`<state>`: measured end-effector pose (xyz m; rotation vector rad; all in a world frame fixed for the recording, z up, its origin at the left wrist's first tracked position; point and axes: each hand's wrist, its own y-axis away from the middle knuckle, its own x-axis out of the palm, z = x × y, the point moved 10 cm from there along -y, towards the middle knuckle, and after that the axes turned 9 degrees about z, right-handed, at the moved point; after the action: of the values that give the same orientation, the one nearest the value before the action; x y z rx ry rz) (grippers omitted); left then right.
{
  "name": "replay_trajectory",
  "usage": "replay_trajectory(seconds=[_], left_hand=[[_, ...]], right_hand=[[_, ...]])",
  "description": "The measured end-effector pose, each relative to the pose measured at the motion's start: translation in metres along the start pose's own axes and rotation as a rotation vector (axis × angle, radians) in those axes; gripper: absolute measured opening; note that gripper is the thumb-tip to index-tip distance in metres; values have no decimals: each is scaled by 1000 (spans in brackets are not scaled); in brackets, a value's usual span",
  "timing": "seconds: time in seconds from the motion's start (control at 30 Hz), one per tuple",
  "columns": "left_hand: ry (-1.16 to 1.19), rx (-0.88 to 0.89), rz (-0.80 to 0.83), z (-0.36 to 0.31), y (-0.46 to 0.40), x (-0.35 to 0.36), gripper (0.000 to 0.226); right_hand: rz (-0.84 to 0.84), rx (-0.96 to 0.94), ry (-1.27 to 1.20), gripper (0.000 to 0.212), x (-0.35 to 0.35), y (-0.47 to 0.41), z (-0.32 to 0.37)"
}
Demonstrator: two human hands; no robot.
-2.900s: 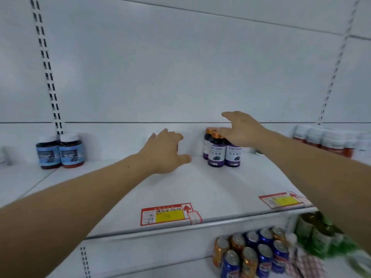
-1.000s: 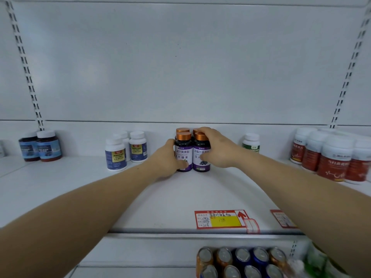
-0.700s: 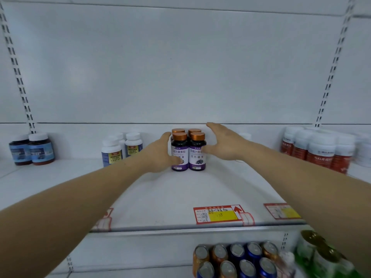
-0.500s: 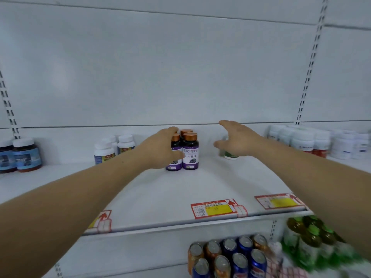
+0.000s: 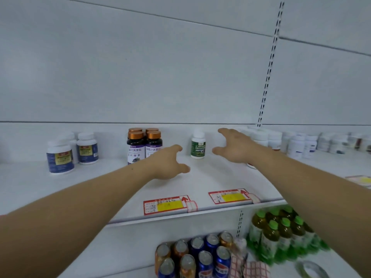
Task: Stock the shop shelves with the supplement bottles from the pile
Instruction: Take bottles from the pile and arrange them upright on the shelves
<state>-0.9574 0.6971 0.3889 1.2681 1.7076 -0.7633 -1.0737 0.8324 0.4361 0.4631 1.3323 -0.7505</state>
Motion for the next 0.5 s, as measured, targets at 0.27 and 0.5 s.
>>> replay_trajectory(seconds=[0.27,0.5], left_hand=[[123,-230,-75,-2,-71,23,81],[242,-225,-186,-17,-113,30,69]], right_hand=[[339,-132,137,77,72,-46,-39],[398,-254,174,83,98,-50,-44]])
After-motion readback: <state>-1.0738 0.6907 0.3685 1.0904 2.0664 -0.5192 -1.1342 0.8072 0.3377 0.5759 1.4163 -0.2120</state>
